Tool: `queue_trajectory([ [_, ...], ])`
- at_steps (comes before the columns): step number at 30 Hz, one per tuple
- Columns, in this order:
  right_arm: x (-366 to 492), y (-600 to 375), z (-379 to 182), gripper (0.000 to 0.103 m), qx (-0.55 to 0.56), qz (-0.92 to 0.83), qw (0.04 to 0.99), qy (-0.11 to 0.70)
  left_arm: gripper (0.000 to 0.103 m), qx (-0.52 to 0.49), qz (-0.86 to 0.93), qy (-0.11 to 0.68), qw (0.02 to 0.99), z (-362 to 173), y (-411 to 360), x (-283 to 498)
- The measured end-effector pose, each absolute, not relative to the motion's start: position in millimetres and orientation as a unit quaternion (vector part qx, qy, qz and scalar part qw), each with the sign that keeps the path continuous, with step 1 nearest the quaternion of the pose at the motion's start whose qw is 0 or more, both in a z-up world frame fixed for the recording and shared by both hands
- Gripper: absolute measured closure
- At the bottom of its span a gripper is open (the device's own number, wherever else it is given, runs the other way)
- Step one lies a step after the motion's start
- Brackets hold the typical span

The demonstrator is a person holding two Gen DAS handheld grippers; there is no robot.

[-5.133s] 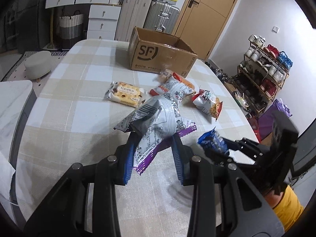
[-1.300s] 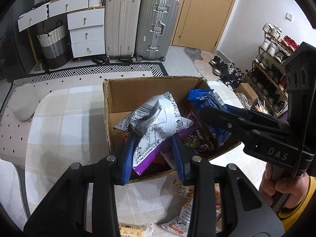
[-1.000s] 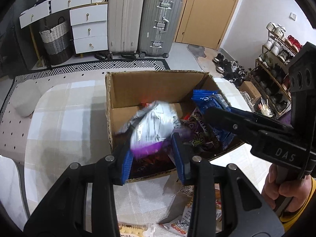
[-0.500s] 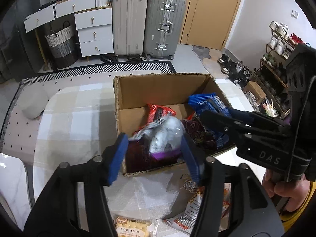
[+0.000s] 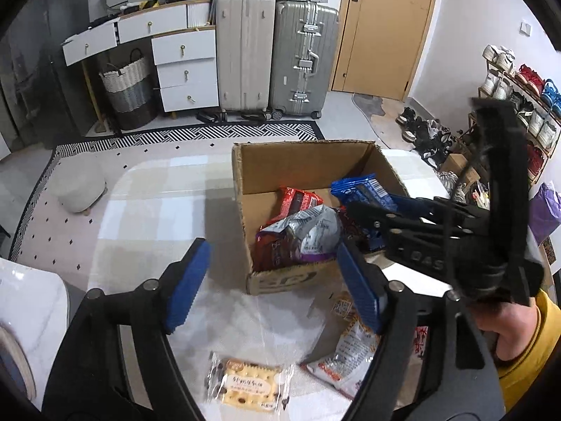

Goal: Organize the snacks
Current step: 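Withdraw both tools from the box back toward the remaining snacks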

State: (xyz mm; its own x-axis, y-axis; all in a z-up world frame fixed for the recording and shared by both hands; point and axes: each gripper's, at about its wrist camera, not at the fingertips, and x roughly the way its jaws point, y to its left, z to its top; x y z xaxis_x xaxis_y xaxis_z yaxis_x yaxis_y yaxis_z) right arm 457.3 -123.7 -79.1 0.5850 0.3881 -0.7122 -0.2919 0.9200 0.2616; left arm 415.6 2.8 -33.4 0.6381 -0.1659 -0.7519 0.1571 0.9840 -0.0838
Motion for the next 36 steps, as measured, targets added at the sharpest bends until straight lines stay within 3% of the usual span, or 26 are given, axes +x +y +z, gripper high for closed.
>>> queue_trajectory([
  [7,450,-117,-66,0.047,0.020,0.169,0.903,0.395,0.024,0.000,-0.088,0.401,0.912,-7,11,368],
  [15,402,-123,-23,0.046,0.025,0.172,0.931,0.321,0.021,-0.013,-0.081,0.368,0.926,29,23,286],
  [19,348,-127,9,0.029,0.039,0.193,0.946,0.256,0.021,-0.018,-0.084,0.351,0.932,38,26,244],
  [25,259,-137,34,0.017,0.056,0.223,0.954,0.194,0.018,-0.041,-0.083,0.326,0.941,46,34,175],
  [31,178,-150,34,0.013,0.090,0.237,0.952,0.173,0.011,-0.068,-0.087,0.314,0.943,45,46,118],
  [34,142,-155,31,0.009,0.100,0.233,0.953,0.167,0.001,-0.072,-0.082,0.302,0.947,42,52,92],
  [36,119,-155,29,0.008,0.102,0.231,0.954,0.163,0.001,-0.075,-0.080,0.292,0.950,41,57,77],
])
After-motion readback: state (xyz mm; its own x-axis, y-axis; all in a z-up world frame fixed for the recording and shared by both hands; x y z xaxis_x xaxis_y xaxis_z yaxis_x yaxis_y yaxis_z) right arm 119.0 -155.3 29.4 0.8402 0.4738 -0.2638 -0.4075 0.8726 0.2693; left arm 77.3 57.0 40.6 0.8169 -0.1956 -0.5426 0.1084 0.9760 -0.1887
